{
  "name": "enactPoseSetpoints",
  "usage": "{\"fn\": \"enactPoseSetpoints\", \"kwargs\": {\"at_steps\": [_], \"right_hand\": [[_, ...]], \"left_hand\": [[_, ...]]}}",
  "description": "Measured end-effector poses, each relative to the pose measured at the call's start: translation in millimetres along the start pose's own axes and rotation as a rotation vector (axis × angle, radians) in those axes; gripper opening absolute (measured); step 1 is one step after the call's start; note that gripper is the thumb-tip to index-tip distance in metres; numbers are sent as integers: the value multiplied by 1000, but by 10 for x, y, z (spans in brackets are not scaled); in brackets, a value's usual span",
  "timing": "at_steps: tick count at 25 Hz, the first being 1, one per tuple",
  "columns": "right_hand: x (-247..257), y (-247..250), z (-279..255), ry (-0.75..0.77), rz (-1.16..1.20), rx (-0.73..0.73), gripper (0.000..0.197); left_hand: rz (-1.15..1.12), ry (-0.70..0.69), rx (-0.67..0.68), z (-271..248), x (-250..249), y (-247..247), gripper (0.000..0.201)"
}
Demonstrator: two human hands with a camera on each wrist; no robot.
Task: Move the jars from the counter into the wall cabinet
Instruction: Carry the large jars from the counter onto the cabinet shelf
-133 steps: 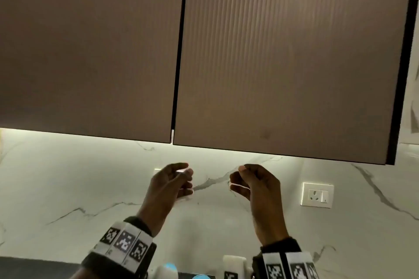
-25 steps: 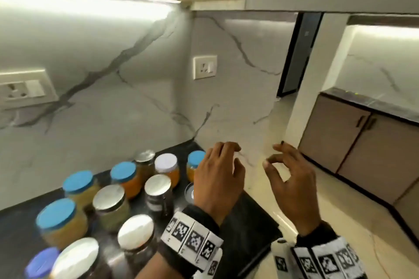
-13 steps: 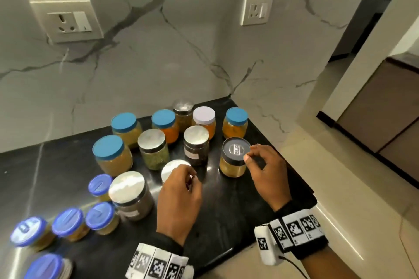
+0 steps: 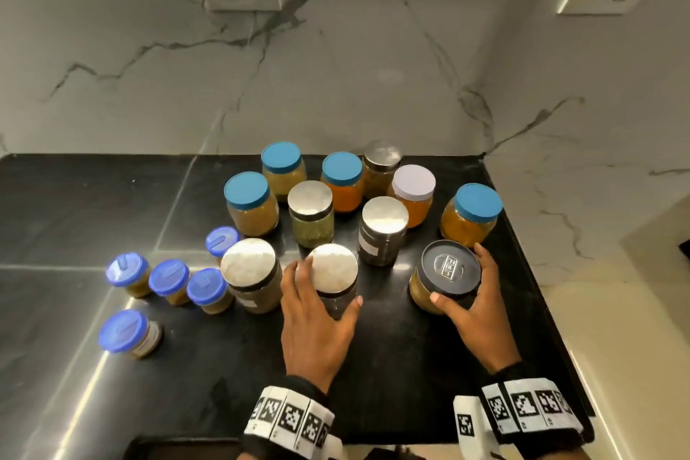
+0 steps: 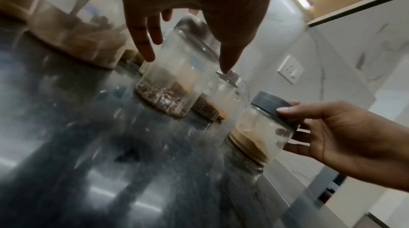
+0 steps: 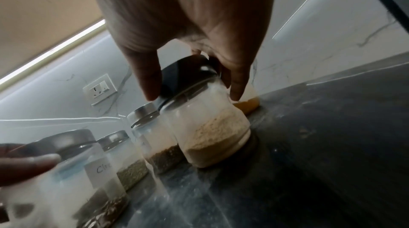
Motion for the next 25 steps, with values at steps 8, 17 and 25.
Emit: {"fn": "enactPoseSetpoints", "kwargs": {"at_steps": [8, 17, 25], "right_hand": [[-218, -48, 126, 13, 15, 97, 124], [41, 80, 49, 68, 105, 57, 120], [1075, 304, -62, 293, 215, -111, 122]], "left_hand": [[-177, 297, 5, 26, 366, -283, 96], [-363, 206, 39, -36, 79, -153, 93], [-566, -116, 93, 344, -758, 489, 86]]}}
Point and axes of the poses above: each hand's wrist, its own z-axis towards the middle knuckle, its own y-axis out of the back of the hand, x = y × z, the point moved 9 cm from there along z, towards the middle knuckle, and after that the axes turned 14 degrees about -x, right-handed, at the moved point
